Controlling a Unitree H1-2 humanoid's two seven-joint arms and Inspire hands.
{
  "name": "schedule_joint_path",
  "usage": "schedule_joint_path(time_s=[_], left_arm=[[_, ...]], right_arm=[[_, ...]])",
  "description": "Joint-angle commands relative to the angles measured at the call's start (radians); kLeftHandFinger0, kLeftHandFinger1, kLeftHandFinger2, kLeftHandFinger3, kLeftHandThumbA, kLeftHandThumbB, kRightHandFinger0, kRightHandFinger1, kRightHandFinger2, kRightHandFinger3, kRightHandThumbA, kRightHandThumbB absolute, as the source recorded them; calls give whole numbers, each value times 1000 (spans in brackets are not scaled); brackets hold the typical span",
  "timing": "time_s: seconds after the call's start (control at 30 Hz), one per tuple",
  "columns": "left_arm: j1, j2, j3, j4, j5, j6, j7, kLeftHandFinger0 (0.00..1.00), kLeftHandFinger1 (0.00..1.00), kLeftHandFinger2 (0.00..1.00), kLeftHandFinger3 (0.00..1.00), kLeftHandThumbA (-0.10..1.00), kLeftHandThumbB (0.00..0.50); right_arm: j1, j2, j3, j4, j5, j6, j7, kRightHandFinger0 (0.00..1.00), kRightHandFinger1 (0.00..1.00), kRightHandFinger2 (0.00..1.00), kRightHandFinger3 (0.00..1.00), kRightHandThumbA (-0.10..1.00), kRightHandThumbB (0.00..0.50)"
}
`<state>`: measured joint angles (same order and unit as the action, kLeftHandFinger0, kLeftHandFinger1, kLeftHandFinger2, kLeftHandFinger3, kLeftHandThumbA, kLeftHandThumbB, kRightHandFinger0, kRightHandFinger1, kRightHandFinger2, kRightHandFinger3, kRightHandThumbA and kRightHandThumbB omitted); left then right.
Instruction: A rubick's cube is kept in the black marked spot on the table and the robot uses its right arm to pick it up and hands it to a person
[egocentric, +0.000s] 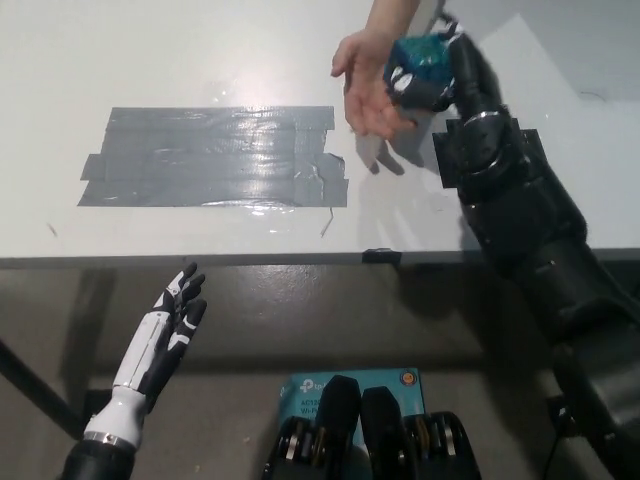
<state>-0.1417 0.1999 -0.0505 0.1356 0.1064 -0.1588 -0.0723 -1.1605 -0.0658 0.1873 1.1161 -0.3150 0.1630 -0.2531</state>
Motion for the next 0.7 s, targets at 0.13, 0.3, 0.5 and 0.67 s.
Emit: schedule_joint_path(time_s=[0.13,0.3,0.5,0.67], left_arm=[[-14,8,3,-37,8,-18,-2,1000,1000,1000,1000,909,201],[-14,9,1,-31,14,-24,-1,1000,1000,1000,1000,911,201],[-18,9,2,-30,12,-23,-3,1000,1000,1000,1000,911,197],[-18,8,1,-33,13,-21,-3,1000,1000,1000,1000,912,205]], right_arm=[[-154,31,47,215,-16,-201,14,217,662,944,906,-100,224],[-154,34,58,251,-3,-226,52,175,506,731,767,-100,205],[-155,34,62,260,6,-250,85,534,868,1000,1000,371,402],[-158,22,81,255,0,-221,183,1000,1000,1000,1000,589,480]])
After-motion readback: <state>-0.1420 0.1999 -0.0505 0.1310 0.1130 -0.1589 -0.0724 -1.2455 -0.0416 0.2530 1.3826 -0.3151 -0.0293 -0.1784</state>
